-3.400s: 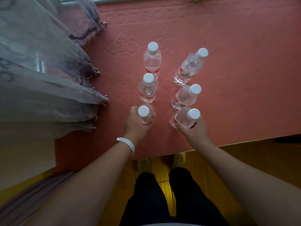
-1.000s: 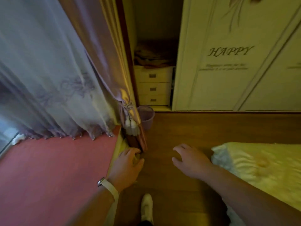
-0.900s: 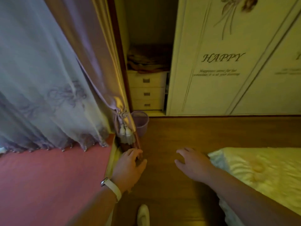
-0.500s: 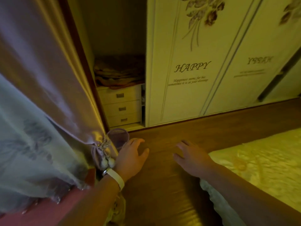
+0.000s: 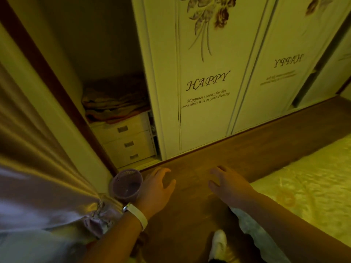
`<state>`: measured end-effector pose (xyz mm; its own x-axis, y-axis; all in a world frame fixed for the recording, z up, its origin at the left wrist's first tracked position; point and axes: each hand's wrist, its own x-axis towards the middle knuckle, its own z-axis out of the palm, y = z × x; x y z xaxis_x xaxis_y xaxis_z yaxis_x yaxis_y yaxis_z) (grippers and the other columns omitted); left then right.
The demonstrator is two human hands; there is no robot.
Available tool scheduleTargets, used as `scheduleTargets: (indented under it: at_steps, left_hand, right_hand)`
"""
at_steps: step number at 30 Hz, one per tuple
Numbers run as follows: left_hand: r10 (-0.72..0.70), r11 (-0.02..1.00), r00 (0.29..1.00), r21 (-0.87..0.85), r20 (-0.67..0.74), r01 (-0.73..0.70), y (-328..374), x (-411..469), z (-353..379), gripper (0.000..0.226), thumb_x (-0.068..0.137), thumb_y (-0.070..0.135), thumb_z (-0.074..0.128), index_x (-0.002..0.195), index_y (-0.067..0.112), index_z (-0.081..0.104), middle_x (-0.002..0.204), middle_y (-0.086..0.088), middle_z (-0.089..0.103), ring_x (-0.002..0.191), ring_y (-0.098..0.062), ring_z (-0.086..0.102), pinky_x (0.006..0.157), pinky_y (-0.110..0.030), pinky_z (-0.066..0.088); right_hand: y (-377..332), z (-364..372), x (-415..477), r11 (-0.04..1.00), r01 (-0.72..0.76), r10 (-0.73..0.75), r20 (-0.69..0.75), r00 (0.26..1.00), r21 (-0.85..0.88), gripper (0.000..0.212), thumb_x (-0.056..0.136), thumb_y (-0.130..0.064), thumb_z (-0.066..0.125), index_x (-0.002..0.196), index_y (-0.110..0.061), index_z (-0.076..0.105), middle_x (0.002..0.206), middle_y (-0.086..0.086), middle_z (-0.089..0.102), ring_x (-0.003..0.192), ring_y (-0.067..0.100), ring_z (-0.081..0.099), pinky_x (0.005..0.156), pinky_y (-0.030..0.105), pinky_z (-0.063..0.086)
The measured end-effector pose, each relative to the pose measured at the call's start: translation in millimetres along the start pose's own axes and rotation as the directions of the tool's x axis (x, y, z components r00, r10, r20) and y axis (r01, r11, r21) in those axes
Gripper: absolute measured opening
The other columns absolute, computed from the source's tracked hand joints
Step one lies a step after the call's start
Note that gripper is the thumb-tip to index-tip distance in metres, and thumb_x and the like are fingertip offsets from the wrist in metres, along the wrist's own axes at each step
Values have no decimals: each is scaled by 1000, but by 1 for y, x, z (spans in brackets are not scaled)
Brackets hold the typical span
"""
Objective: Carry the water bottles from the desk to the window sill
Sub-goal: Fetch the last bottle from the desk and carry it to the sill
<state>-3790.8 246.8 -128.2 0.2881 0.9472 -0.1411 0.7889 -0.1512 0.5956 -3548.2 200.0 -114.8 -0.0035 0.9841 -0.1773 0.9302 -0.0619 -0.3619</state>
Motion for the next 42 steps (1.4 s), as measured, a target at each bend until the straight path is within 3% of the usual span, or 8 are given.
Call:
scheduleTargets:
  at_steps: [3,8,14,20,28,34,42]
  left_hand:
    - [-4,1000,1000,5,-16,4,20,51,2,42,96,46,54,135,33,49,141,10,48,124,-19,52,103,-43,49]
    - [18,999,999,39,-33,-17,83,149,16,34,95,42,57,127,30,54,129,9,52,120,-18,52,100,-37,47]
    - [167,986,986,18,-7,-166,169,246,44,38,97,37,57,132,24,53,137,5,52,129,-16,46,108,-32,41]
    - [225,973,971,26,80,-228,206,322,69,39,97,40,56,134,26,52,138,7,51,130,-13,45,99,-21,37]
    - [282,959,940,-48,192,-278,232,461,103,41,98,39,55,136,25,50,140,6,50,131,-13,43,107,-28,40]
    - [390,920,883,-92,259,-380,269,594,109,41,98,39,54,136,24,50,141,6,49,132,-13,42,107,-26,38]
    - [546,830,758,-107,357,-548,364,722,130,43,97,38,54,136,21,50,139,3,51,131,-17,45,109,-33,40]
  right_hand:
    - [29,-15,44,999,-6,6,-6,1000,38,46,99,-48,44,139,-26,45,135,-1,49,119,22,51,90,34,46]
    - [98,-60,106,995,-54,58,-46,997,82,50,98,-50,44,141,-24,44,138,0,47,126,24,48,94,34,42]
    - [191,-123,155,977,-176,188,-90,978,122,50,97,-48,47,140,-23,45,139,3,47,124,25,51,96,34,45]
    - [245,-144,193,936,-304,318,-58,946,175,51,97,-50,47,142,-24,44,142,2,45,120,21,53,93,32,47]
    - [306,-167,285,882,-434,442,-1,897,184,52,97,-49,49,143,-25,42,144,-1,43,114,16,56,94,30,49]
    - [342,-212,373,823,-543,555,-34,831,169,52,97,-50,48,143,-28,40,145,-3,42,110,12,57,92,26,48]
    - [402,-269,427,704,-683,709,-131,693,196,51,97,-50,47,142,-29,41,142,-3,44,121,17,52,92,28,45]
